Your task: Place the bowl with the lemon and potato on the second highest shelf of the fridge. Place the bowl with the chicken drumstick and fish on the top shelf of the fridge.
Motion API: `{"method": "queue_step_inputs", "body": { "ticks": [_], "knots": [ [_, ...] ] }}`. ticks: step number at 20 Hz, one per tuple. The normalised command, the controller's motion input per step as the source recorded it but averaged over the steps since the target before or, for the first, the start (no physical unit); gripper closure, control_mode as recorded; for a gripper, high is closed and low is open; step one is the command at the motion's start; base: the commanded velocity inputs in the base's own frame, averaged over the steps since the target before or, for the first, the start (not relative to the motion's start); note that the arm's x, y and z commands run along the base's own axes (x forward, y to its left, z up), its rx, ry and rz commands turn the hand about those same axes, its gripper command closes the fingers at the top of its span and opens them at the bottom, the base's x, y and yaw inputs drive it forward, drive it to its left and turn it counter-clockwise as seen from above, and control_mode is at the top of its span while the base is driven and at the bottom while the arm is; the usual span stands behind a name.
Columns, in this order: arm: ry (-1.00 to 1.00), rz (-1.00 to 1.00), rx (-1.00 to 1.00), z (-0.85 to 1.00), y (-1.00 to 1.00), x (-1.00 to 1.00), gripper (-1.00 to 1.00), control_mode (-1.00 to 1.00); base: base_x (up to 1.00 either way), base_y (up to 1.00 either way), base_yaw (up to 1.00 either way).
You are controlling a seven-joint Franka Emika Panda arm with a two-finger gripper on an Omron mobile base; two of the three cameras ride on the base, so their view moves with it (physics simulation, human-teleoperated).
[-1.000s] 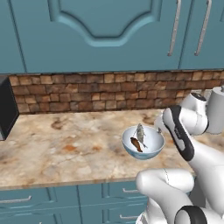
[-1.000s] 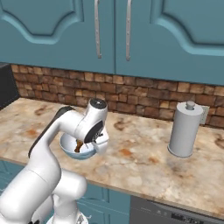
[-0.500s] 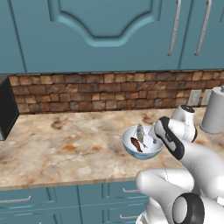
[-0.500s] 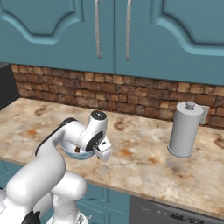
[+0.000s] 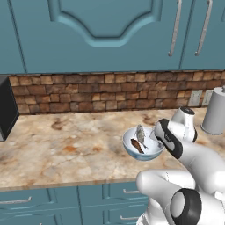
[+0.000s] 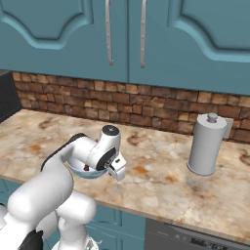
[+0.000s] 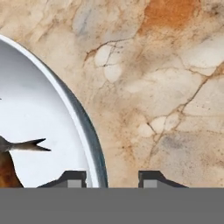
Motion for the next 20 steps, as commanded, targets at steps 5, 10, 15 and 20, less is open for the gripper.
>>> {"method": "queue_step_inputs", "body": {
  "ticks": [5,10,15,20],
  "knots": [
    [-0.05,0.00,0.00,0.00,0.00,-0.11,1.00,-1.00,0.00,0.00,0.00],
    [-0.08,0.00,-0.01,0.18,0.04,-0.19,1.00,-1.00,0.00,0.00,0.00],
    [-0.12,0.00,0.00,0.80,0.18,-0.27,1.00,-1.00,0.00,0.00,0.00],
    [-0.12,-0.01,0.01,0.95,0.25,-0.58,1.00,-1.00,0.00,0.00,0.00]
  ]
}}
